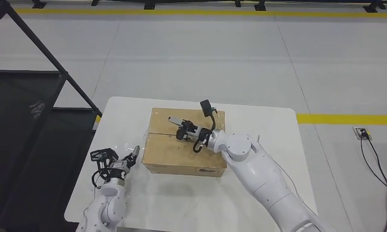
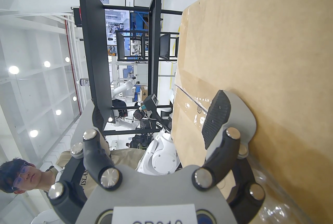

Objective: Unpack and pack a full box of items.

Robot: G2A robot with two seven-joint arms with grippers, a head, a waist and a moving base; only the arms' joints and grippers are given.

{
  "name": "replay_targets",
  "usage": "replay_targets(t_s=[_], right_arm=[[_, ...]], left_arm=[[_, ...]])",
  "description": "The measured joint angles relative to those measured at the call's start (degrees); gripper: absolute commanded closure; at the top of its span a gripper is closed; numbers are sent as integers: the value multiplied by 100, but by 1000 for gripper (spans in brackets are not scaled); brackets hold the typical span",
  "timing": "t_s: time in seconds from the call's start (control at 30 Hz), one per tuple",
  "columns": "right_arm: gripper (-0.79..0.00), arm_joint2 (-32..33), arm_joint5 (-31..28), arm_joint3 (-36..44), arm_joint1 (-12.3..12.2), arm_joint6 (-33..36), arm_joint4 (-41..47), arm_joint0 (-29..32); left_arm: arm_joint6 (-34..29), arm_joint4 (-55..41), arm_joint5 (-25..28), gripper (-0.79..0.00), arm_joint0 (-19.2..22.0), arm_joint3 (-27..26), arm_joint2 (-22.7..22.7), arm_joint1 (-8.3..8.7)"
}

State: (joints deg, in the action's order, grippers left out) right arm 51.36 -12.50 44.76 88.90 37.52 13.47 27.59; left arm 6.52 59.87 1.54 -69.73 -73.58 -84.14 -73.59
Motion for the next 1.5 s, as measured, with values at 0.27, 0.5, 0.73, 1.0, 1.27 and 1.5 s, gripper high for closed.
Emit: replay_targets(t_s=[0.27,0.5,0.73,1.0,1.27,1.5], right_arm=[[-785,4,0,-71,46,13,-27,-24],[-785,14,-10,-100,83,5,-68,-37],[-785,60,-14,-122,102,18,-91,-42],[-785,148,-38,-143,101,48,-121,-18],[-785,213,-43,-156,104,112,-144,-2],[-785,248,-41,-196,117,147,-164,-3]], left_arm=[[96,543,423,-785,132,104,136,31],[-8,425,132,-785,741,725,467,-77],[-68,396,-83,-785,1318,1458,780,-187],[-3,26,-786,-785,1662,1852,819,-308],[211,-728,-1256,-785,1678,1717,456,-356],[228,-1374,-1380,-785,1611,1497,117,-370]])
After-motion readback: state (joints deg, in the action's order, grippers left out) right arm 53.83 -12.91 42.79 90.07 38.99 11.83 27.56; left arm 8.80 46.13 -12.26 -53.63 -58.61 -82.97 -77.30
